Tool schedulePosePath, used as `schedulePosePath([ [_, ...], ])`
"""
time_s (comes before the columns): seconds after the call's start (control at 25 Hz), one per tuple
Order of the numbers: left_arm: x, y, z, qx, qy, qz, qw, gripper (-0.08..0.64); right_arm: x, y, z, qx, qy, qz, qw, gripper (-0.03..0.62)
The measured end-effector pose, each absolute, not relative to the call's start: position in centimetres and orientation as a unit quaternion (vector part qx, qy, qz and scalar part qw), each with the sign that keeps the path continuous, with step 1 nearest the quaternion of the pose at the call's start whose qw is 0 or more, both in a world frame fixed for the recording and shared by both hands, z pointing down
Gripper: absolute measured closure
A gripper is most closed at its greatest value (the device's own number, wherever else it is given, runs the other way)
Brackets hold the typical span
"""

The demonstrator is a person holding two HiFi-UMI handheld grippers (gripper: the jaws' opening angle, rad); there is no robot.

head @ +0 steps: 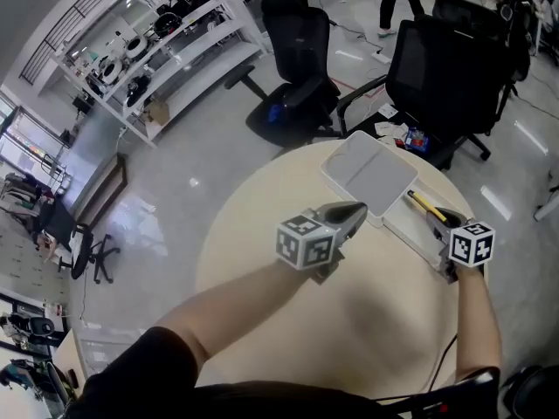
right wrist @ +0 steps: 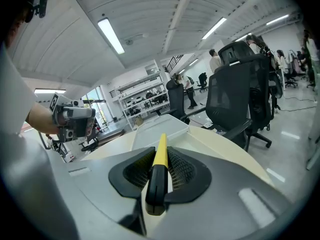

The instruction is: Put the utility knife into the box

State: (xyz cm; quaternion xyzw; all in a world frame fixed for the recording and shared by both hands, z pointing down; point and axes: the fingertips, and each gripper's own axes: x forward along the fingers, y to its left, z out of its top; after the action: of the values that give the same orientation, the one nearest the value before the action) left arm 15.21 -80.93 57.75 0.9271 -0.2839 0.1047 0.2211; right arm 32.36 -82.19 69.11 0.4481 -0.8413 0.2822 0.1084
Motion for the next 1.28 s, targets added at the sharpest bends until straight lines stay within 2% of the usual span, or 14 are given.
schedulePosePath([
  [1.04,22.2,-82.2,60.4,0.937,-0.242,0.125,0.22,0.56,32.6,-83.7,73.3,0.447,-0.815,0.287,0.231,0.5],
  [1.16,22.2,-82.2,60.6,0.937,-0.241,0.125,0.222,0.56,32.3,-84.1,73.4,0.446,-0.818,0.289,0.223,0.462],
  [1.28,22.0,-82.3,60.9,0.936,-0.242,0.125,0.223,0.56,32.3,-84.4,73.4,0.452,-0.817,0.281,0.224,0.395],
])
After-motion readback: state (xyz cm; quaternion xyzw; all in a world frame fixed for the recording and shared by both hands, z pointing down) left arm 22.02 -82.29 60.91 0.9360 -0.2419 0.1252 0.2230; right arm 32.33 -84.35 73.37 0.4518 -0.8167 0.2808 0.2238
